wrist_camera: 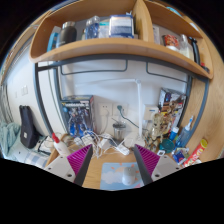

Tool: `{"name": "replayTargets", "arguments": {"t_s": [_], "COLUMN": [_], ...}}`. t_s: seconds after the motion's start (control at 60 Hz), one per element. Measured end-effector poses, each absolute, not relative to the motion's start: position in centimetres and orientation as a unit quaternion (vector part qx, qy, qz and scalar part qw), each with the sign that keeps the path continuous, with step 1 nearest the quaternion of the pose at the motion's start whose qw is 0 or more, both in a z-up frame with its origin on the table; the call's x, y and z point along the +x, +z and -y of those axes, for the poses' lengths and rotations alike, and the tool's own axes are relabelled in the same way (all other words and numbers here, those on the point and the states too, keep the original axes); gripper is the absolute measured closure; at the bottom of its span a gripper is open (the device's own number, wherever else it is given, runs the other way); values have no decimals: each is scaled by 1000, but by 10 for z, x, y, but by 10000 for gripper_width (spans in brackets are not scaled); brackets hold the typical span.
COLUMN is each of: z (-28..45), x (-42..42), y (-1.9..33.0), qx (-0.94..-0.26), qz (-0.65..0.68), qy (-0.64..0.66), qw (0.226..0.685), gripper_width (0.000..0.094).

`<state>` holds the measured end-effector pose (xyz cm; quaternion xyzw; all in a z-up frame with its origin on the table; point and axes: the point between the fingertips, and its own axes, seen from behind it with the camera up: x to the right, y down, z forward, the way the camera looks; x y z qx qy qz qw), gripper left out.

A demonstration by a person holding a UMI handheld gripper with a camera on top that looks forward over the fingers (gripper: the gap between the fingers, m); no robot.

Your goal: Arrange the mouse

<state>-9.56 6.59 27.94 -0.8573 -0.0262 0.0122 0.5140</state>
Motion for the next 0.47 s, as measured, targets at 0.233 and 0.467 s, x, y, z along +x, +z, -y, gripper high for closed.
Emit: {"name": "replayTargets", "arguments": {"t_s": [0.233, 0.467], "z": [-49, -46], "x": [-126, -135], "y": [311, 304], "qx": [-847, -850], "qz": [36, 38], "qy": [34, 37], "qw": [530, 525], "gripper_width": [95, 115]}}
